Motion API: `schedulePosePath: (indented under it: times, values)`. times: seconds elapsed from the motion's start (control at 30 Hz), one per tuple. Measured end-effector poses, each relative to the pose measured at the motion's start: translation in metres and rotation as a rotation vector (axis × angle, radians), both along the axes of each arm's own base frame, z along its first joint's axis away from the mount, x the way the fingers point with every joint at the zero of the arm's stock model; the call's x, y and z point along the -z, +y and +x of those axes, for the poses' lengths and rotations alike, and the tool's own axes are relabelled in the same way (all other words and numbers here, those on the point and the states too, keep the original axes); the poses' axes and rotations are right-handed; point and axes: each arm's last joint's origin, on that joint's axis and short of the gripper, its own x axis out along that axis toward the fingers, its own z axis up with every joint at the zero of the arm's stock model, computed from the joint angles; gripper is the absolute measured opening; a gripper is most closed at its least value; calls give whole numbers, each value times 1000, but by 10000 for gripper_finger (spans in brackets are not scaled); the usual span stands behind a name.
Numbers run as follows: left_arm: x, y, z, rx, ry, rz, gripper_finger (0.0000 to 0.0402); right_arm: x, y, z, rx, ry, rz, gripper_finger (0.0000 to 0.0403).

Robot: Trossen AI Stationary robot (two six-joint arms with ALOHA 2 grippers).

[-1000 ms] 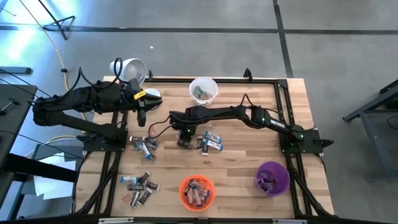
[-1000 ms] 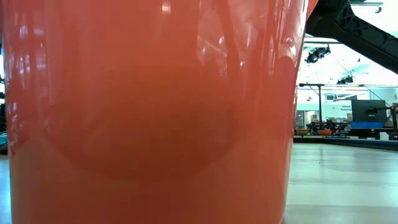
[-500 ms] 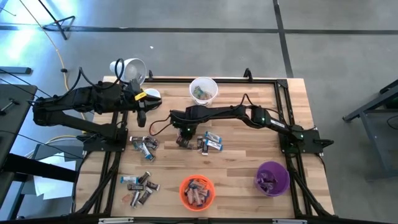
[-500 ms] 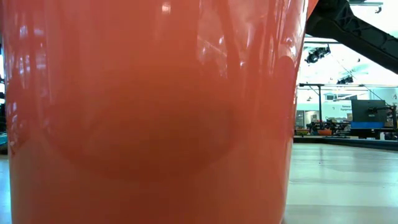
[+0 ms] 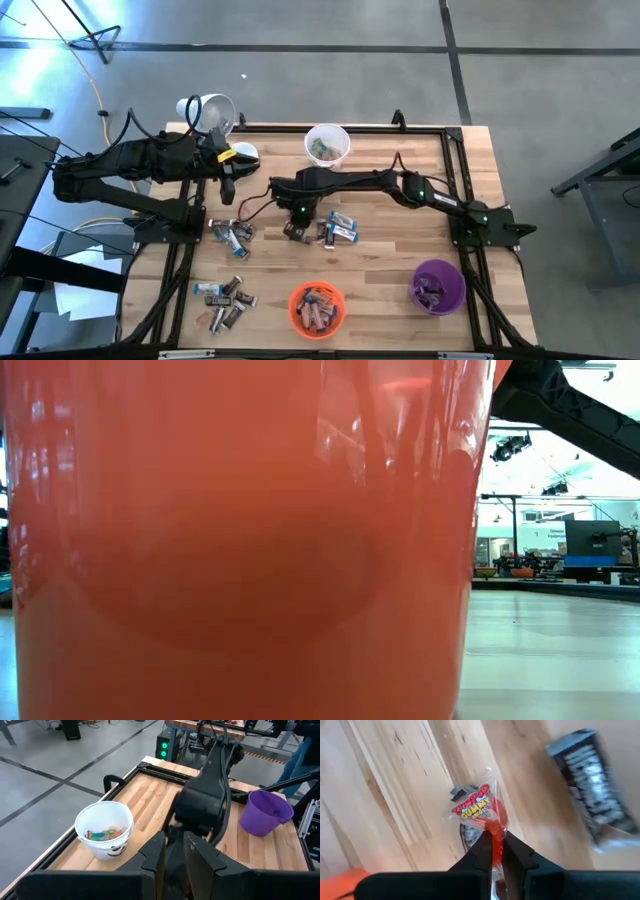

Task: Organize candy in baskets
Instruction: Put the red gummy into the white bucket

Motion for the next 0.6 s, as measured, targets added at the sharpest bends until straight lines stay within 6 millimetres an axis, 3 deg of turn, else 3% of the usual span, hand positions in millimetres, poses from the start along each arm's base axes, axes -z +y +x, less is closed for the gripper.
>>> schedulePosePath:
  times: [0.27,0.6]
  values:
    - [0,0,0,7,7,16,55,-25,-1,-16,11,62,-41,20]
    - [0,0,0,13,11,31,55,-40,-3,-35,21,184,-123,20]
